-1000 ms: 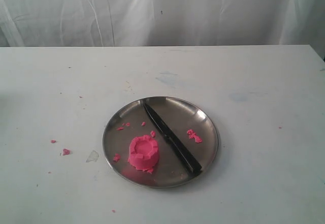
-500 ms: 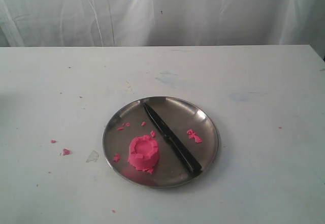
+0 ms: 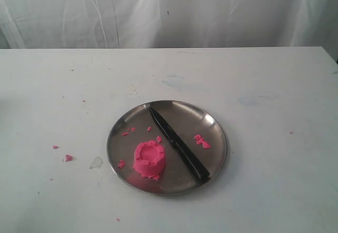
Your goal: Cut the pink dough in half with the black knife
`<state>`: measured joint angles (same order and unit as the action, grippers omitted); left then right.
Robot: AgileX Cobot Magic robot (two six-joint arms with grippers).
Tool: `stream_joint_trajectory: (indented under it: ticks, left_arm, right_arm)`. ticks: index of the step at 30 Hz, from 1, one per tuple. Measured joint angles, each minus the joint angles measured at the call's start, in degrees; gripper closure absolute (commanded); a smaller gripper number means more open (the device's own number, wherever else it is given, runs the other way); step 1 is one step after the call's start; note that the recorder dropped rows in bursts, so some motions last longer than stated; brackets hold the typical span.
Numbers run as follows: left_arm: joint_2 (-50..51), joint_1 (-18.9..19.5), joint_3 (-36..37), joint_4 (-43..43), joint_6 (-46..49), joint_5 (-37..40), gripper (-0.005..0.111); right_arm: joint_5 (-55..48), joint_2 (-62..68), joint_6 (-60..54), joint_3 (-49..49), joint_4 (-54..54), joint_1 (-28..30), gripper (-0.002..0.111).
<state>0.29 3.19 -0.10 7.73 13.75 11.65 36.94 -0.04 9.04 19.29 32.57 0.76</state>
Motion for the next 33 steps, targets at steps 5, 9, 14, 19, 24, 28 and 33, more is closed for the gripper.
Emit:
stream_joint_trajectory:
  ticks: [5, 9, 14, 19, 24, 28, 33]
  left_arm:
    - [0.00, 0.00, 0.00, 0.00, 0.00, 0.00, 0.107]
    - [0.00, 0.00, 0.00, 0.00, 0.00, 0.00, 0.107]
    - [0.00, 0.00, 0.00, 0.00, 0.00, 0.00, 0.107]
    - [0.00, 0.00, 0.00, 0.00, 0.00, 0.00, 0.107]
    - [0.00, 0.00, 0.00, 0.00, 0.00, 0.00, 0.107]
    - [0.00, 0.00, 0.00, 0.00, 0.00, 0.00, 0.107]
    - [0.00, 0.00, 0.00, 0.00, 0.00, 0.00, 0.107]
  right_arm:
    - [-36.32, 2.06, -2.00, 4.35, 12.78, -0.64, 0.108]
    - [-56.21, 6.26, 0.93, 4.02, 12.97, -4.09, 0.108]
    - [-61.02, 8.85, 4.38, 3.76, 11.11, -9.64, 0.108]
    - [-67.99, 11.98, 4.83, 5.04, 5.92, -12.82, 0.108]
    - [-74.43, 18.57, 4.83, 7.55, -2.38, -15.78, 0.108]
    - [-75.42, 24.04, 2.53, 10.09, -9.40, -18.00, 0.108]
    - [-76.09, 33.97, -1.08, 11.79, -16.80, -19.71, 0.108]
